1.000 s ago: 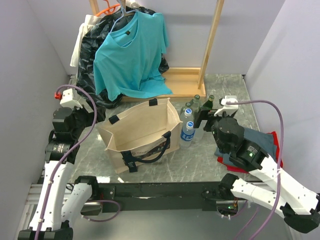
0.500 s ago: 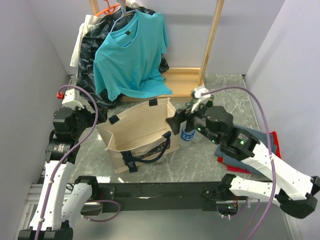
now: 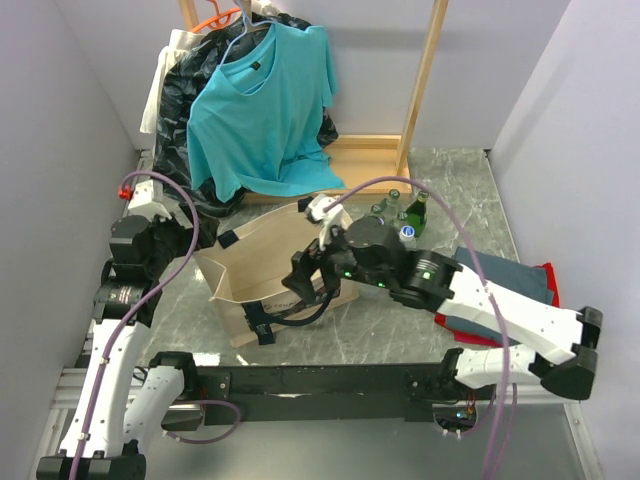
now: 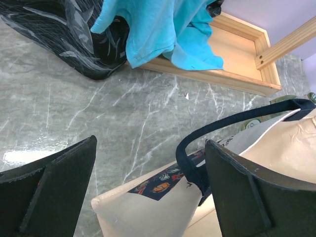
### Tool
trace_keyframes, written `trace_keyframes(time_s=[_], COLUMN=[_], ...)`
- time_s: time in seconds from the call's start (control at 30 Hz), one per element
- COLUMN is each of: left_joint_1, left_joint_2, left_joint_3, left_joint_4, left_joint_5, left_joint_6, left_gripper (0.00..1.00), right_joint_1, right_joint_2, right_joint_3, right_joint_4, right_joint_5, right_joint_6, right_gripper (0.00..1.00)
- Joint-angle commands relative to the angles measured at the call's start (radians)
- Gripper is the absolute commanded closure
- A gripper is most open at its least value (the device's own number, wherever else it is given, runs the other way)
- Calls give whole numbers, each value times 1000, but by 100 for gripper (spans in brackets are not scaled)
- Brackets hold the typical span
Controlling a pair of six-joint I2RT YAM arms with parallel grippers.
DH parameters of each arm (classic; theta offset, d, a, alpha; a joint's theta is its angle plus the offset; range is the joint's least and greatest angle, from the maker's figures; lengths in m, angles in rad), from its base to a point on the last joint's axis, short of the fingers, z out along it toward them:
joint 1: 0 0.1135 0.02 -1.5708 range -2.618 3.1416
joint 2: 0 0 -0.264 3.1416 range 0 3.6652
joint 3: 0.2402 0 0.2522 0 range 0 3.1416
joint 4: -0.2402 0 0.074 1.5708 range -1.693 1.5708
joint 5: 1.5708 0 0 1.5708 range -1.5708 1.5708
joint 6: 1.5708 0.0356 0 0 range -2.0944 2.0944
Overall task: Take the beverage out of the canvas bag
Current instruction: Adjust the canvas bag at the center of the board.
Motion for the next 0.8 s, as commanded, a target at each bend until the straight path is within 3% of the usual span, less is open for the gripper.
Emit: trace_keyframes(time_s=[0.0,0.37,0.77], left_joint_1=[-1,-1,-1], left_joint_2=[0,-1,8], left_joint_3=[1,-13,0], left_joint_4=[55,65,57], left_joint_5=[30,26,-5], left_joint_6=[7,-1,21], left_gripper=[4,4,4], right_joint_1=[17,77,99], right_joint_2=[42,0,-96], right_joint_3=[41,-14,-13], right_joint_4=[44,-63,-109], right_joint_5=[-85,-196,-145], right_joint_6=[-8,23,34], right_gripper=[0,0,1])
